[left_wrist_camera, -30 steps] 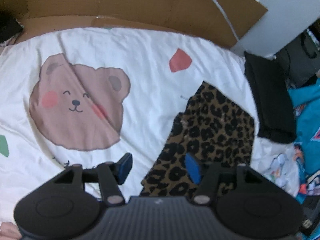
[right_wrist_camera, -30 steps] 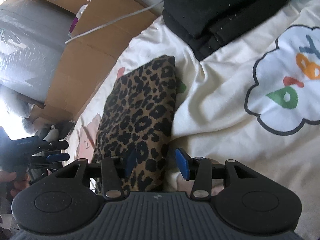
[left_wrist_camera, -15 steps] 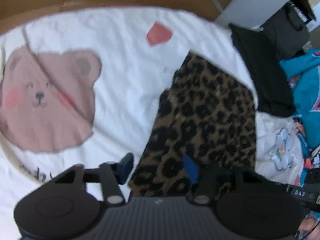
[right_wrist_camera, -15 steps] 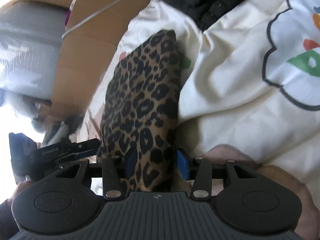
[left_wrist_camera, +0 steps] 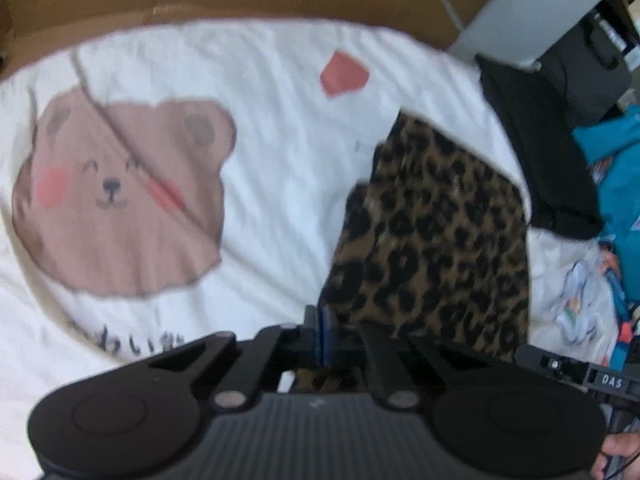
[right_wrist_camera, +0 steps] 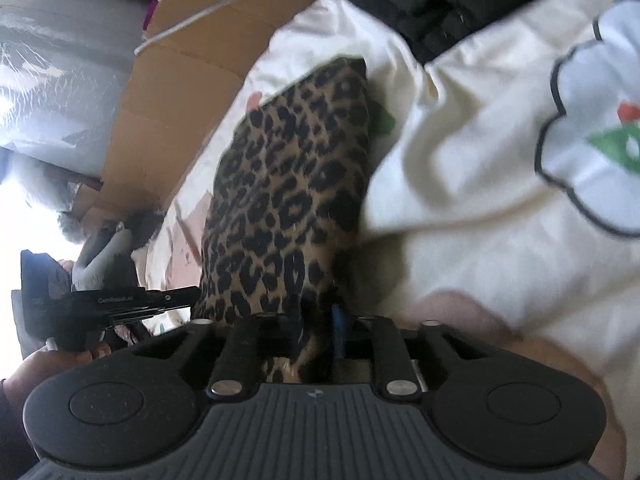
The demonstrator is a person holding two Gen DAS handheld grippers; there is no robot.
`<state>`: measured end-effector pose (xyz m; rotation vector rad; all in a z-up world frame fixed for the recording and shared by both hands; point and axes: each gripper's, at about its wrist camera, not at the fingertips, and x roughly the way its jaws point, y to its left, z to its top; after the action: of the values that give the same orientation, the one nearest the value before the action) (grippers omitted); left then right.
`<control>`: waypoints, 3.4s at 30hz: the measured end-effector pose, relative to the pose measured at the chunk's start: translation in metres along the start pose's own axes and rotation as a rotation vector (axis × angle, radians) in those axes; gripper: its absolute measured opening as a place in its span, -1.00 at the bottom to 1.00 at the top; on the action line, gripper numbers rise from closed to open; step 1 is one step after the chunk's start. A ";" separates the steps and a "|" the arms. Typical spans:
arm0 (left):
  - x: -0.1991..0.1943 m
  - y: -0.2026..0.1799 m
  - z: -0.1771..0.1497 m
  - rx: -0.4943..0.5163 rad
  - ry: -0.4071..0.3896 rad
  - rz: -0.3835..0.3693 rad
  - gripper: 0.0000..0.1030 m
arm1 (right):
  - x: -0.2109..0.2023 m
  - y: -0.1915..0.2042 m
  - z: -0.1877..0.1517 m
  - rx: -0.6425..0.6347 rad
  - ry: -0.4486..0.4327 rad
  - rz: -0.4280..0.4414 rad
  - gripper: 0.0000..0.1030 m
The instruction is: Fold clothes
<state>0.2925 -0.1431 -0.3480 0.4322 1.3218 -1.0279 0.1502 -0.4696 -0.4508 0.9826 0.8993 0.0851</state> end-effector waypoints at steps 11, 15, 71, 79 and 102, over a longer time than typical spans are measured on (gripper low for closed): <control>0.009 -0.017 0.024 0.020 -0.071 -0.051 0.14 | 0.009 -0.003 0.034 -0.017 -0.068 -0.009 -0.26; 0.022 -0.017 0.029 0.024 -0.070 -0.089 0.19 | 0.019 -0.004 0.041 -0.021 -0.061 -0.025 -0.25; 0.079 0.013 0.040 0.010 -0.025 -0.375 0.08 | 0.042 -0.022 0.055 0.095 0.021 0.070 -0.46; 0.087 0.014 0.045 -0.019 0.001 -0.406 -0.24 | 0.051 -0.037 0.051 0.175 0.024 0.096 -0.48; -0.010 -0.044 0.008 0.082 -0.220 -0.222 -0.53 | 0.009 0.035 0.050 0.004 -0.077 0.027 -0.90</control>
<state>0.2621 -0.1685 -0.3244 0.2283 1.1501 -1.2803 0.2018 -0.4795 -0.4186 0.9959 0.8159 0.0682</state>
